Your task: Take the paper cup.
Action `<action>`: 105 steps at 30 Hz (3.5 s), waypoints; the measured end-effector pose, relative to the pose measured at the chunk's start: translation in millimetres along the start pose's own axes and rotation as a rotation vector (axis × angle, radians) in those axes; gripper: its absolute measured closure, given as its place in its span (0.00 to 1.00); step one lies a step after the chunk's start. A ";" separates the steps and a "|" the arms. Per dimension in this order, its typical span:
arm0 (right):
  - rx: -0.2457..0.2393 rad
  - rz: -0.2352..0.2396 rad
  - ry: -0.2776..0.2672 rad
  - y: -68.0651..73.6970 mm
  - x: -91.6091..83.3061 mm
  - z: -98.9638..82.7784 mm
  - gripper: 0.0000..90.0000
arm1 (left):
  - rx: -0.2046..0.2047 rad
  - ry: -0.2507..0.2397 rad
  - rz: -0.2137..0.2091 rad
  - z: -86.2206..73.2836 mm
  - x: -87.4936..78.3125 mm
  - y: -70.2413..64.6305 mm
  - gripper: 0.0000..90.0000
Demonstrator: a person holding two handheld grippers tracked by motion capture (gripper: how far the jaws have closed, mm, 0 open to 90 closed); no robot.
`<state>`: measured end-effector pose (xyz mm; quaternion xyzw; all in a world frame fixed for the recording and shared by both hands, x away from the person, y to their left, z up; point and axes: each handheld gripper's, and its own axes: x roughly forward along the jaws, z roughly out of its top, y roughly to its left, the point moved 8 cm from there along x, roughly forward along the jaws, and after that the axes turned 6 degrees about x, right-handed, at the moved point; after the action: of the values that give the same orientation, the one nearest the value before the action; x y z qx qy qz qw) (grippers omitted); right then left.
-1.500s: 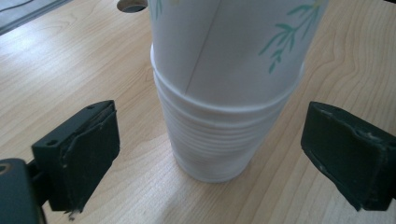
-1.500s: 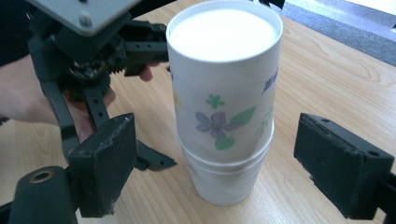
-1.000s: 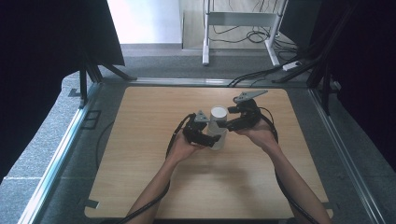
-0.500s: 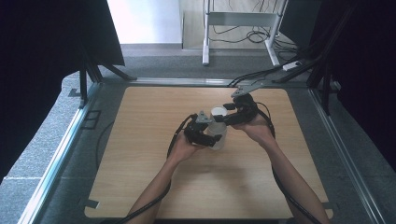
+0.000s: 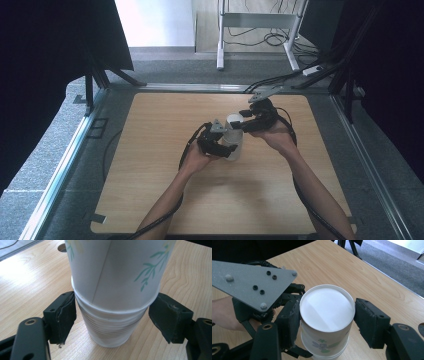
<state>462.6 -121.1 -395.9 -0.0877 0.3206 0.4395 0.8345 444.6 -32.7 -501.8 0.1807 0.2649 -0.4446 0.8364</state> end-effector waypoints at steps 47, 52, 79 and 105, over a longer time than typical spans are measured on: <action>0.004 -0.004 -0.008 -0.5 -21.3 20.1 0.41 | -0.015 0.024 -0.001 -11.8 -3.9 -1.9 0.15; -0.006 -0.009 -0.014 1.5 -29.8 27.5 0.41 | -0.025 0.026 -0.016 -15.1 -7.6 -5.8 0.14; -0.069 0.015 -0.039 28.5 -71.2 29.5 0.42 | -0.029 0.027 -0.078 -30.6 -28.0 -28.7 0.10; -0.097 0.058 -0.047 47.6 -78.1 -23.1 0.42 | 0.003 -0.006 -0.105 -50.9 -46.1 -60.6 0.01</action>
<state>382.5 -155.4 -359.7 -0.1085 0.2816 0.4803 0.8235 357.9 -8.2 -518.4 0.1661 0.2707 -0.4888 0.8125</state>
